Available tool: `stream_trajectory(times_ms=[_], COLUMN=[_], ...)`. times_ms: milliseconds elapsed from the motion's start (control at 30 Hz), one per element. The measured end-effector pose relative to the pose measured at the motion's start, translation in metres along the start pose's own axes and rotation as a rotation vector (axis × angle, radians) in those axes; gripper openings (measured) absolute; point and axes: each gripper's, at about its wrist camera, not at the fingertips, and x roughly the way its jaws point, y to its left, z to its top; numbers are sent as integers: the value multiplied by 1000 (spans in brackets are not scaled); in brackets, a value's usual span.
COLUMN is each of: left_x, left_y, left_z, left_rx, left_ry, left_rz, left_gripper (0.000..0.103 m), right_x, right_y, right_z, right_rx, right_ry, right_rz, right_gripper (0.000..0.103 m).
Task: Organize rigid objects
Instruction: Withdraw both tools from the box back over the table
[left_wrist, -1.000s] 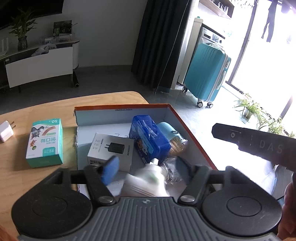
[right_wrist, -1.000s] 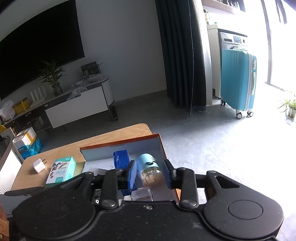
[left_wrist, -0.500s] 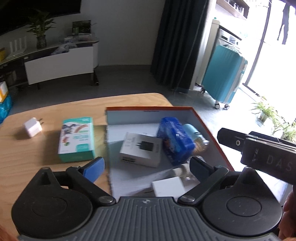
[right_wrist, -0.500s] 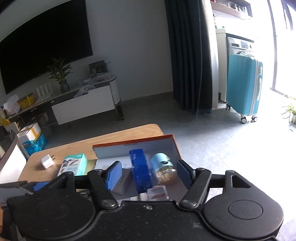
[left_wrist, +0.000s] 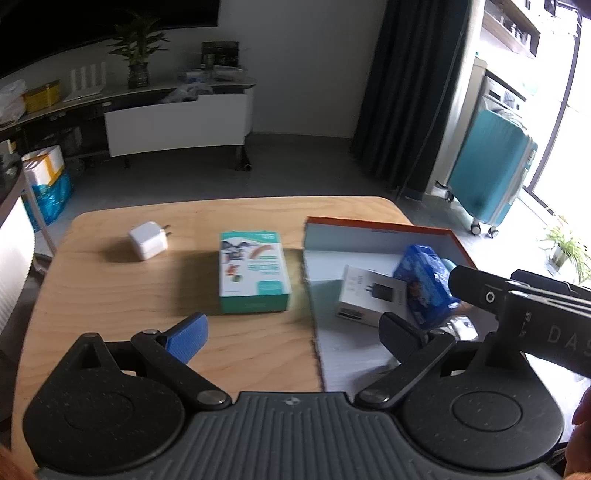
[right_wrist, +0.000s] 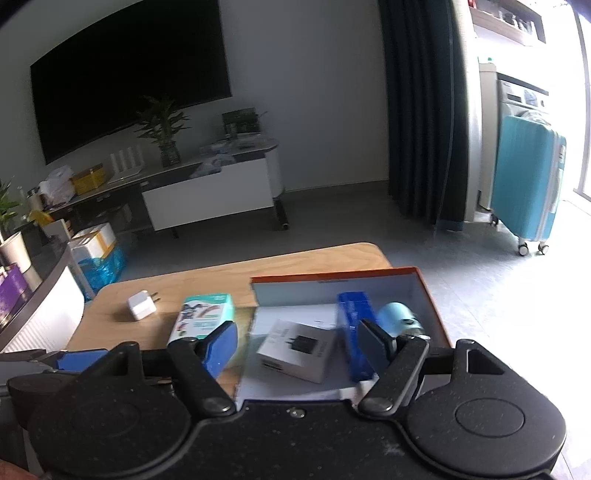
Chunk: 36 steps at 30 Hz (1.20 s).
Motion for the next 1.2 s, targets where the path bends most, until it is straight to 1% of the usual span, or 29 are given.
stream_trajectory(times_ms=[367, 767, 1200], left_x=[-6, -5, 3], left_y=[44, 86, 106], left_z=[-6, -10, -6], left_rx=[-64, -125, -144], left_ry=[-7, -3, 0], left_rz=[39, 89, 107], left_gripper=[102, 101, 101], right_x=[11, 32, 50], right_y=[42, 75, 94], right_z=[0, -5, -8], right_rx=[-63, -102, -119], right_ry=[25, 70, 100], right_rz=[56, 105, 137], right_gripper=[86, 87, 87])
